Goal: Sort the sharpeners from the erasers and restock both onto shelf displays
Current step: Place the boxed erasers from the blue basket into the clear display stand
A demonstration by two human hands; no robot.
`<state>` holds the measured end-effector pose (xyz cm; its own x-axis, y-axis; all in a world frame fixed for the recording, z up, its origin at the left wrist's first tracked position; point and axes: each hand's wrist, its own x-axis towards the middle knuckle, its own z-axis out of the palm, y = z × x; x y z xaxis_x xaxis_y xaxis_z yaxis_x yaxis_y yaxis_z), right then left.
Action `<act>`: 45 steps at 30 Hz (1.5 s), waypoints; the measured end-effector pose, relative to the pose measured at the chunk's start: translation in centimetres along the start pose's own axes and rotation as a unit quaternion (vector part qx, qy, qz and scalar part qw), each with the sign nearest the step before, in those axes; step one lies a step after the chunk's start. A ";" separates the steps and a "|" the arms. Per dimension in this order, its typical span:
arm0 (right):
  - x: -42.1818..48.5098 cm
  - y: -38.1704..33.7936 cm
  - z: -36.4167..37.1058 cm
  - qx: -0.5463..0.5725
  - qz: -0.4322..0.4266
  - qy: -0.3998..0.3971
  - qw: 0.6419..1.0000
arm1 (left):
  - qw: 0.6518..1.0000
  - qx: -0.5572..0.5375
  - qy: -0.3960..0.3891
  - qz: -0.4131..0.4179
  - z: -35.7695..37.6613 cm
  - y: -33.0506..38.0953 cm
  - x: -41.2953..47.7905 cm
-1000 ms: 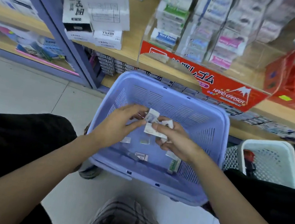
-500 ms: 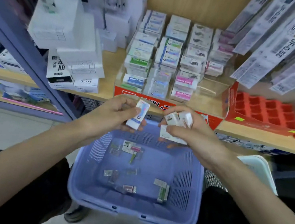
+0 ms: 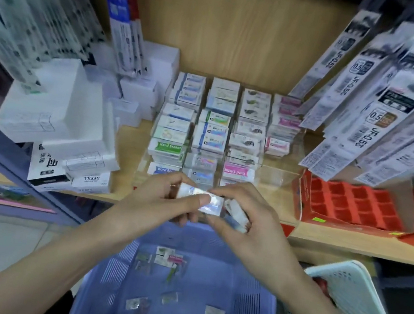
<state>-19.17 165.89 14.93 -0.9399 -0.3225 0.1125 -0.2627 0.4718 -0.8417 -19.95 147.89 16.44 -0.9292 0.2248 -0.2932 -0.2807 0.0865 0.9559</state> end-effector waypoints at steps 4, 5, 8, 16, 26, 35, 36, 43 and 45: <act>0.6 0.9 -0.9 -0.022 0.008 0.018 1.000 | 0.999 0.026 -0.019 0.043 -0.7 -0.2 0.8; 0.5 0.9 -1.0 -0.024 0.005 0.022 0.999 | 0.997 0.041 -0.017 0.065 -0.7 -0.1 0.9; 0.6 0.8 -1.4 -0.030 0.004 0.051 0.998 | 0.993 0.055 0.010 0.102 -0.5 0.2 1.3; 2.0 1.7 -1.9 -0.098 -0.027 0.105 0.989 | 0.982 0.136 0.018 0.131 -0.7 0.6 3.5; 13.7 1.5 -4.3 -0.266 0.081 0.103 0.955 | 0.873 0.427 0.204 0.117 -6.1 0.1 6.0; 17.4 1.2 -3.5 -0.365 0.078 -0.022 0.927 | 0.885 0.408 0.188 0.119 -6.2 -0.2 6.2; 17.3 1.2 -3.5 -0.364 0.082 -0.024 0.927 | 0.886 0.405 0.191 0.118 -6.2 -0.2 6.2; 16.6 0.9 -3.5 -0.344 0.087 -0.015 0.935 | 0.880 0.423 0.191 0.102 -6.5 -0.1 6.1; 15.3 0.3 -3.6 -0.322 0.081 0.019 0.943 | 0.885 0.416 0.184 0.100 -6.5 0.0 5.9</act>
<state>-34.43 164.04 18.25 -0.9828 -0.1808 0.0389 -0.1827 0.9165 -0.3558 -27.01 142.95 14.84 -0.9986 -0.0024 0.0529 0.0298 0.7994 0.6001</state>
